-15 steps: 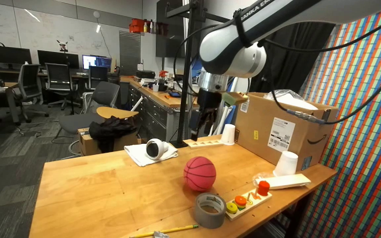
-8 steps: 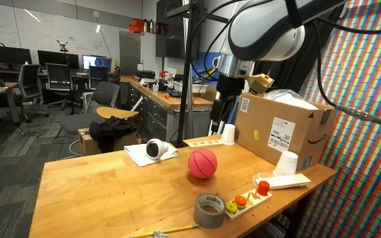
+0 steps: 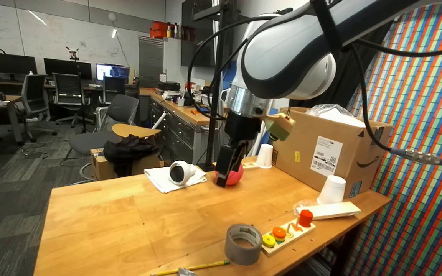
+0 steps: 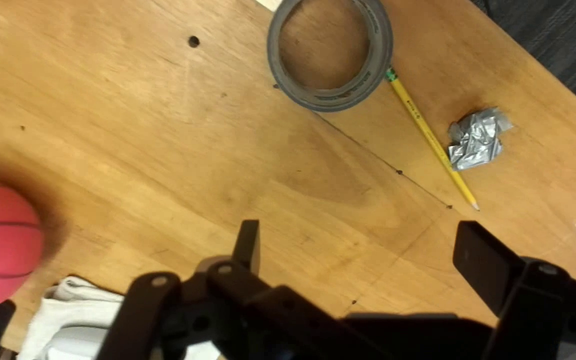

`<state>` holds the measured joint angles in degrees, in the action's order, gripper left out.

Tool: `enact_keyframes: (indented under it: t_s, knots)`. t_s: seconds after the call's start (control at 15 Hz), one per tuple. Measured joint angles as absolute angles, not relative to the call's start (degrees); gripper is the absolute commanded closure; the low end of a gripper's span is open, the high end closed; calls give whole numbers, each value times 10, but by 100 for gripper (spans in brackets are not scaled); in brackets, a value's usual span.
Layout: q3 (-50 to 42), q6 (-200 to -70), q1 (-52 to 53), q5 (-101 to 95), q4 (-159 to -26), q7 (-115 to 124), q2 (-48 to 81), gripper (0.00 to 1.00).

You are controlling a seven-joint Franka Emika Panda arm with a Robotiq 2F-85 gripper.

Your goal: Move the ball

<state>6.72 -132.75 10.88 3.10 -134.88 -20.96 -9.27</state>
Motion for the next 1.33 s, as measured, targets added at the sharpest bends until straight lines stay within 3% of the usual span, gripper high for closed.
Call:
enact_keyframes:
  t_s: [1.33]
  knots:
    - [79,-1337,89,209,-1238,-308,69,0]
